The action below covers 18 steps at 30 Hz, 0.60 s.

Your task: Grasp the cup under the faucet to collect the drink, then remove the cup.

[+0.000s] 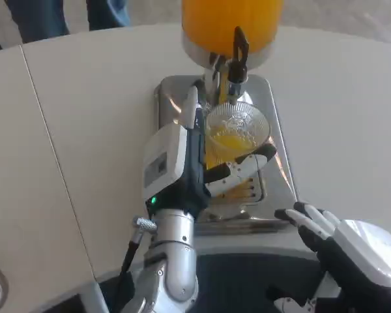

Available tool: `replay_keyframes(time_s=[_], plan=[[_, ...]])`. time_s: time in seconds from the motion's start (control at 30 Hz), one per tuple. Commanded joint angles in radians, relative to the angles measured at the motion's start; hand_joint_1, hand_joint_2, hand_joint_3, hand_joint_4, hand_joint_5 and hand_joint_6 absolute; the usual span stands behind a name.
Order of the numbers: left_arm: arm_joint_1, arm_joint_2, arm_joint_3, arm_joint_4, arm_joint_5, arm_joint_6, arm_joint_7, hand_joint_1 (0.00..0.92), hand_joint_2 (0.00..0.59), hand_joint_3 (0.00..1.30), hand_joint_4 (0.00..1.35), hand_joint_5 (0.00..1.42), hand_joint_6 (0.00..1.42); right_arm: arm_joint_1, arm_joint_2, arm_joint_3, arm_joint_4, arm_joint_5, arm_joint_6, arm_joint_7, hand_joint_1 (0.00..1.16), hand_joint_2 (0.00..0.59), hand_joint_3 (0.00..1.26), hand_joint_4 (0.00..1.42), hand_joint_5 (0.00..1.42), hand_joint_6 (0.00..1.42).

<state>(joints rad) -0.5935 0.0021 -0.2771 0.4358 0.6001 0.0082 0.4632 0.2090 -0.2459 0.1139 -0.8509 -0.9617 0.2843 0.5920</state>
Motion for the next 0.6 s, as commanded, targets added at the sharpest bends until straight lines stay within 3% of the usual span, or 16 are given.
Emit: replay_keyframes(time_s=[0.03, 0.4, 0.6], plan=[[-0.010, -0.020, -0.027, 0.008, 0.019, 0.020, 0.008, 0.408, 0.059, 0.00, 0.00, 0.46, 0.66, 0.023, -0.007, -0.020, -0.002, 0.011, 0.003, -0.001, 0.74, 0.361, 0.10, 0.00, 0.00, 0.00], [-0.029, -0.036, -0.057, 0.019, 0.033, 0.072, 0.028, 0.393, 0.065, 0.00, 0.00, 0.47, 0.66, 0.030, -0.006, -0.038, 0.004, 0.027, 0.002, -0.011, 0.74, 0.361, 0.10, 0.00, 0.00, 0.00], [-0.042, -0.045, -0.063, 0.043, 0.042, 0.093, 0.049, 0.395, 0.069, 0.00, 0.00, 0.51, 0.74, 0.012, -0.010, -0.045, 0.019, 0.033, 0.007, -0.009, 0.74, 0.361, 0.10, 0.00, 0.00, 0.00]])
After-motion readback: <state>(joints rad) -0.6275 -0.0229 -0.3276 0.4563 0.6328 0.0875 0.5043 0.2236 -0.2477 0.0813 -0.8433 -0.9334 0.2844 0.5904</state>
